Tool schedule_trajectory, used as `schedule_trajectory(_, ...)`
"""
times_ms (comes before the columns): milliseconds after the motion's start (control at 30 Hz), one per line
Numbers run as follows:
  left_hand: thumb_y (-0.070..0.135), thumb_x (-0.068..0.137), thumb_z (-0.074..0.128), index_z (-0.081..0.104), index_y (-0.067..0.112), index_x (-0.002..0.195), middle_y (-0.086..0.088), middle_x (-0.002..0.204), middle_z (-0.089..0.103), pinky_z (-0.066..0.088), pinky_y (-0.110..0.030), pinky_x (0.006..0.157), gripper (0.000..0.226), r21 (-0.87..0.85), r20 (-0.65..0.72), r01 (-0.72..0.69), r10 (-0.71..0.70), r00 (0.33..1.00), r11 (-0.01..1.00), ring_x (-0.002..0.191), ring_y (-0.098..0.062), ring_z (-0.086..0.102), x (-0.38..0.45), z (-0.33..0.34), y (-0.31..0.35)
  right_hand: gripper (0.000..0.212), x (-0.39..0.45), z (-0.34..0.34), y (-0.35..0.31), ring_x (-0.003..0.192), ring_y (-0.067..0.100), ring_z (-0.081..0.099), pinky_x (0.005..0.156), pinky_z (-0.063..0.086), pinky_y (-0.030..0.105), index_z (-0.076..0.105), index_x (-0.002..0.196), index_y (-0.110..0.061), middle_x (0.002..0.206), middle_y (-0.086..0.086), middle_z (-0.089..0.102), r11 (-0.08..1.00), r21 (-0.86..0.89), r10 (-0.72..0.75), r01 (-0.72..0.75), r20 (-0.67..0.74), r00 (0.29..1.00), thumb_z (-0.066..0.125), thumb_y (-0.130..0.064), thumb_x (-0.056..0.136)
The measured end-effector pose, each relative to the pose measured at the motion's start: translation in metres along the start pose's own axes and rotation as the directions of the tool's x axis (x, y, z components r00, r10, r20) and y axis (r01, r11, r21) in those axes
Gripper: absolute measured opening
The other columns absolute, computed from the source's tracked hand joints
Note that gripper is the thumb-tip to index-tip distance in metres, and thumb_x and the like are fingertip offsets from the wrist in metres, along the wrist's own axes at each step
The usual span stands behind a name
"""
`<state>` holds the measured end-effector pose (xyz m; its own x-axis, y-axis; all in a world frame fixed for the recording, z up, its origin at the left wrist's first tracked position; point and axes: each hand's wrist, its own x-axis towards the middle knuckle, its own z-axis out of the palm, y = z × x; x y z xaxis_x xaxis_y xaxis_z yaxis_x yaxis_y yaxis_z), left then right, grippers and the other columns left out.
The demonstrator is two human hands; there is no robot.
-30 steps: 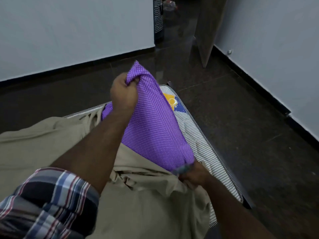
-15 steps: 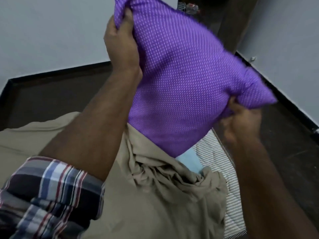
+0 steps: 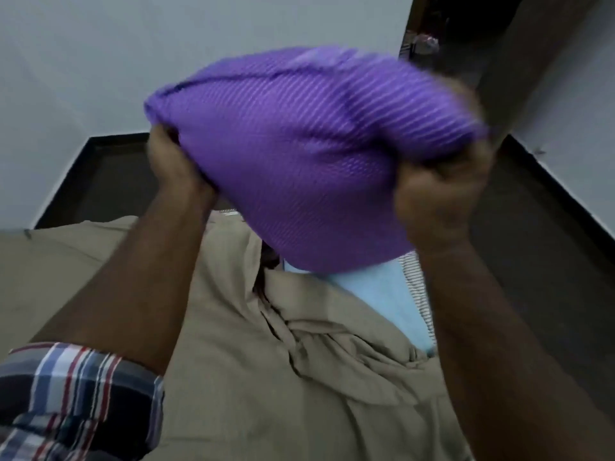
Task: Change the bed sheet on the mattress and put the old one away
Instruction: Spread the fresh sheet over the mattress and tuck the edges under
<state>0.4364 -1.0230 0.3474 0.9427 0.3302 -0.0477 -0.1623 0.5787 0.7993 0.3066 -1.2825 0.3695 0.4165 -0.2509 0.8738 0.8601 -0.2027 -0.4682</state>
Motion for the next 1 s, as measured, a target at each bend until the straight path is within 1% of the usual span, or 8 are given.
schedule_trajectory(167, 0.052, 0.104, 0.008, 0.033, 0.049, 0.149, 0.023, 0.160, 0.030, 0.016, -0.046, 0.123, 0.052, 0.641, 0.161, -0.135, 0.040, 0.986, 0.756, 0.151, -0.020, 0.015, -0.043, -0.061, 0.005, 0.038, -0.061, 0.118, -0.020, 0.119, 0.046, 0.055, 0.102, 0.039, 0.061, 0.073, 0.115, -0.004, 0.119, 0.020, 0.067, 0.961, -0.161, -0.129, 0.223, 0.453, 0.882, 0.078, -0.003, 0.078)
schedule_trajectory(267, 0.012, 0.108, 0.001, 0.040, 0.007, 0.151, -0.013, 0.154, 0.044, 0.014, -0.056, 0.124, 0.058, 0.990, 0.048, -0.077, 0.223, 0.974, 0.120, 0.140, -0.044, 0.037, -0.126, -0.067, -0.007, 0.052, -0.127, 0.187, -0.038, 0.132, 0.041, 0.048, 0.108, 0.032, 0.060, 0.064, 0.134, -0.016, 0.139, 0.013, 0.060, 0.955, -0.252, 0.029, 0.156, 0.605, 0.796, 0.068, -0.001, 0.083)
schedule_trajectory(333, 0.006, 0.105, -0.001, 0.034, 0.005, 0.154, -0.012, 0.160, 0.036, 0.021, -0.053, 0.122, 0.060, 0.938, -0.161, 0.189, -0.117, 0.980, 0.292, 0.136, -0.046, 0.042, -0.100, -0.144, 0.026, 0.064, -0.182, 0.223, -0.050, 0.140, 0.037, 0.039, 0.117, 0.027, 0.053, 0.053, 0.145, -0.015, 0.151, 0.013, 0.048, 0.963, -0.267, 0.241, -0.031, 0.806, 0.540, 0.066, -0.005, 0.083)
schedule_trajectory(400, 0.007, 0.108, 0.025, 0.050, 0.008, 0.142, 0.002, 0.134, 0.065, 0.058, -0.022, 0.080, 0.042, 0.902, -0.312, 0.301, -0.015, 0.950, 0.309, 0.097, -0.024, 0.067, -0.047, -0.252, 0.060, 0.059, -0.224, 0.238, -0.050, 0.133, 0.033, 0.048, 0.117, 0.031, 0.038, 0.056, 0.141, -0.008, 0.143, 0.015, 0.055, 0.909, -0.266, 0.364, -0.322, 0.881, 0.301, 0.070, -0.005, 0.083)
schedule_trajectory(500, 0.003, 0.099, 0.056, 0.065, 0.001, 0.123, -0.004, 0.078, 0.072, 0.035, -0.003, 0.044, 0.026, 0.919, -0.336, 0.330, -0.011, 0.942, 0.218, 0.058, -0.001, 0.057, -0.021, -0.299, 0.076, 0.046, -0.254, 0.229, -0.026, 0.122, 0.020, 0.059, 0.108, 0.038, 0.022, 0.063, 0.134, -0.010, 0.133, 0.008, 0.065, 0.668, -0.417, 0.611, -0.616, 0.781, 0.133, 0.071, -0.010, 0.088)
schedule_trajectory(700, 0.017, 0.096, 0.063, 0.065, 0.019, 0.125, -0.008, 0.111, 0.070, 0.051, -0.032, 0.069, 0.028, 0.963, -0.163, 0.237, -0.421, 0.892, 0.129, 0.074, -0.028, 0.063, -0.065, -0.274, -0.084, 0.037, -0.250, 0.068, 0.084, 0.074, 0.002, 0.061, 0.082, 0.051, 0.023, 0.071, 0.097, -0.026, 0.081, -0.009, 0.066, 0.246, -0.487, 0.963, -0.838, 0.222, 0.154, 0.061, 0.009, 0.091)
schedule_trajectory(833, 0.028, 0.093, 0.066, 0.059, 0.017, 0.137, -0.004, 0.134, 0.061, 0.044, -0.028, 0.098, 0.046, 0.999, 0.020, 0.000, -0.521, 0.853, 0.038, 0.117, -0.026, 0.060, -0.099, -0.230, -0.175, 0.041, -0.243, -0.066, 0.141, 0.098, 0.018, 0.067, 0.093, 0.048, 0.031, 0.064, 0.118, -0.023, 0.103, 0.000, 0.070, -0.058, -0.700, 0.959, -0.712, -0.238, 0.156, 0.079, -0.026, 0.080)
schedule_trajectory(1000, 0.045, 0.082, 0.049, 0.061, 0.019, 0.132, -0.006, 0.125, 0.061, 0.051, -0.048, 0.090, 0.057, 0.917, 0.301, -0.380, -0.413, 0.860, -0.123, 0.108, -0.034, 0.056, -0.116, -0.165, -0.259, 0.073, -0.252, -0.158, 0.189, 0.121, 0.029, 0.060, 0.102, 0.048, 0.045, 0.053, 0.135, -0.013, 0.132, 0.011, 0.062, -0.211, -0.678, 0.956, -0.705, -0.295, -0.002, 0.086, -0.040, 0.076)
